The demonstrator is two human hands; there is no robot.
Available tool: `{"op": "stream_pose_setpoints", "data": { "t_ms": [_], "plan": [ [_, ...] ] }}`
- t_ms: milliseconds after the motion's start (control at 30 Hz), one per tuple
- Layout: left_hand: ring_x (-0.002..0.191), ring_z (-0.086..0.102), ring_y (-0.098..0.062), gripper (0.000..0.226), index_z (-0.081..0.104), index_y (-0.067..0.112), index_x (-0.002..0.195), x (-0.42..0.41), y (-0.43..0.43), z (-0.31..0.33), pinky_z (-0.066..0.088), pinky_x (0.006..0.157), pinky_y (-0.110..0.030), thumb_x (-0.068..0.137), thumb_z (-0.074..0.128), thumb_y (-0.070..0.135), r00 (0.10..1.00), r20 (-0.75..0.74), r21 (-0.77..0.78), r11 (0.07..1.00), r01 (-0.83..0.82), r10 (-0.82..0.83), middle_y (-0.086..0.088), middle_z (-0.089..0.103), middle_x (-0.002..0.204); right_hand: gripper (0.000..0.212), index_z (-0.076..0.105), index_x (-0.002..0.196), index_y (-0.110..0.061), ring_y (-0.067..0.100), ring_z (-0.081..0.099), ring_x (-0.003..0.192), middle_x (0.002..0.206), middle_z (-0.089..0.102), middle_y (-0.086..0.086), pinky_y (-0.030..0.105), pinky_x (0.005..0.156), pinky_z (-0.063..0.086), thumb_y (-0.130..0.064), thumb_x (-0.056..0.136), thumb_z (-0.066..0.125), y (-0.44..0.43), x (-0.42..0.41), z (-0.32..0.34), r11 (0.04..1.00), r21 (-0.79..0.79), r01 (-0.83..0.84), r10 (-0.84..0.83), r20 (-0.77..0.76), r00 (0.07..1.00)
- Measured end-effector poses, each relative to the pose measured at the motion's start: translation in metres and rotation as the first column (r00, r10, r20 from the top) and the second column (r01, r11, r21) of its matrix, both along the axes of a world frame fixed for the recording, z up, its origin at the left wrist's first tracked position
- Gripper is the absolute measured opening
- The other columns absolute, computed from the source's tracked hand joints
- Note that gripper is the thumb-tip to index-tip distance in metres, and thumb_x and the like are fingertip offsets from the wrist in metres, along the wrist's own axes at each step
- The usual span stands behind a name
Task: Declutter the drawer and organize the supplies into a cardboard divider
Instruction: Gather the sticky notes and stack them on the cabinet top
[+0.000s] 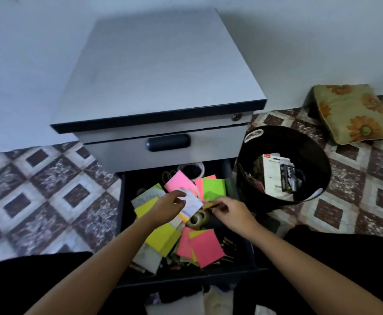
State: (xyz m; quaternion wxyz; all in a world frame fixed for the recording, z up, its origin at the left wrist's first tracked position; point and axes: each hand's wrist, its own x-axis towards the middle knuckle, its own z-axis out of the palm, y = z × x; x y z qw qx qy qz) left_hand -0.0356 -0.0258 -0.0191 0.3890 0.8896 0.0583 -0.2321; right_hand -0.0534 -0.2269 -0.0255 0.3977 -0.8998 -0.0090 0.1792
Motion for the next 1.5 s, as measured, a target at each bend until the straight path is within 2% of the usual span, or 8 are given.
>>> {"op": "stream_pose_setpoints", "data": {
  "t_ms": [133, 233, 333, 633, 767, 1000, 1233, 1500],
  "plan": [
    [0.071, 0.054, -0.019, 0.033, 0.053, 0.016, 0.128, -0.033, 0.040, -0.017, 0.040, 0.065, -0.026, 0.096, 0.046, 0.021, 0.999, -0.019, 0.120, 0.992, -0.042, 0.044, -0.008, 0.059, 0.117, 0.038, 0.060, 0.120, -0.014, 0.027, 0.057, 0.114, 0.121, 0.063, 0.011, 0.031, 0.087, 0.045, -0.026, 0.085, 0.061, 0.029, -0.020, -0.029, 0.976, -0.193, -0.100, 0.058, -0.211, 0.976],
    [0.065, 0.052, -0.018, 0.032, 0.054, 0.015, 0.127, -0.054, 0.054, -0.025, 0.039, 0.060, -0.027, 0.096, 0.046, 0.020, 0.998, -0.020, 0.143, 0.988, -0.060, 0.064, -0.005, 0.058, 0.103, 0.070, 0.032, 0.139, -0.013, 0.031, 0.051, 0.122, 0.132, 0.052, 0.015, 0.034, 0.094, 0.044, -0.035, 0.081, 0.066, 0.042, -0.039, -0.047, 0.940, -0.331, -0.084, -0.042, -0.357, 0.933],
    [0.090, 0.058, -0.026, 0.032, 0.055, 0.015, 0.126, -0.068, 0.060, -0.034, 0.040, 0.066, -0.028, 0.096, 0.047, 0.021, 0.998, -0.021, 0.160, 0.986, -0.054, 0.058, -0.006, 0.059, 0.108, 0.086, 0.021, 0.142, -0.013, 0.034, 0.043, 0.127, 0.136, 0.047, 0.014, 0.038, 0.099, 0.041, -0.039, 0.077, 0.071, 0.054, -0.052, -0.054, 0.895, -0.442, -0.062, -0.105, -0.344, 0.933],
    [0.109, 0.054, -0.023, 0.032, 0.054, 0.015, 0.127, -0.077, 0.049, -0.043, 0.042, 0.081, -0.026, 0.097, 0.046, 0.021, 0.997, 0.069, 0.207, 0.978, 0.011, -0.026, -0.008, 0.056, 0.123, 0.017, 0.064, 0.098, -0.002, 0.029, 0.061, 0.095, 0.105, 0.065, 0.017, 0.028, 0.070, 0.040, -0.008, 0.086, 0.054, 0.042, -0.042, -0.049, 0.972, -0.127, 0.198, -0.229, -0.321, 0.919],
    [0.120, 0.045, -0.025, 0.037, 0.051, 0.018, 0.130, -0.073, 0.027, -0.047, 0.042, 0.093, -0.034, 0.095, 0.043, 0.020, 0.964, 0.102, 0.337, 0.921, 0.198, -0.244, -0.006, 0.049, 0.133, 0.022, 0.062, 0.105, 0.005, 0.033, 0.060, 0.098, 0.105, 0.064, 0.020, 0.030, 0.069, 0.040, -0.006, 0.088, 0.053, 0.028, -0.036, -0.043, 0.946, -0.094, 0.309, -0.323, -0.301, 0.897],
    [0.133, 0.028, -0.030, 0.062, 0.025, 0.007, 0.144, -0.075, -0.016, -0.064, 0.030, 0.101, -0.044, 0.090, 0.052, 0.023, 0.793, -0.025, 0.647, 0.595, 0.477, -0.609, -0.015, 0.030, 0.143, 0.026, 0.057, 0.109, 0.001, 0.032, 0.060, 0.099, 0.109, 0.064, 0.018, 0.026, 0.069, 0.038, -0.011, 0.087, 0.053, 0.021, -0.035, -0.045, 0.927, -0.156, 0.340, -0.372, -0.275, 0.887],
    [0.127, 0.032, -0.031, 0.072, 0.029, 0.006, 0.137, -0.072, -0.017, -0.065, 0.029, 0.102, -0.045, 0.082, 0.065, 0.035, 0.810, -0.074, 0.670, 0.573, 0.472, -0.582, -0.016, 0.035, 0.136, 0.026, 0.049, 0.117, 0.004, 0.034, 0.056, 0.107, 0.117, 0.058, 0.022, 0.029, 0.071, 0.037, -0.009, 0.095, 0.043, 0.023, -0.037, -0.035, 0.929, -0.228, 0.291, -0.337, -0.203, 0.919],
    [0.117, 0.044, -0.028, 0.043, 0.039, 0.009, 0.127, -0.066, -0.013, -0.045, 0.023, 0.105, -0.046, 0.087, 0.048, 0.023, 0.815, -0.043, 0.537, 0.674, 0.507, -0.578, -0.014, 0.050, 0.121, 0.024, 0.047, 0.116, 0.000, 0.035, 0.058, 0.103, 0.115, 0.059, 0.022, 0.029, 0.070, 0.039, -0.009, 0.095, 0.041, 0.026, -0.036, -0.023, 0.932, -0.203, 0.299, -0.335, -0.174, 0.926]
  ]
}}
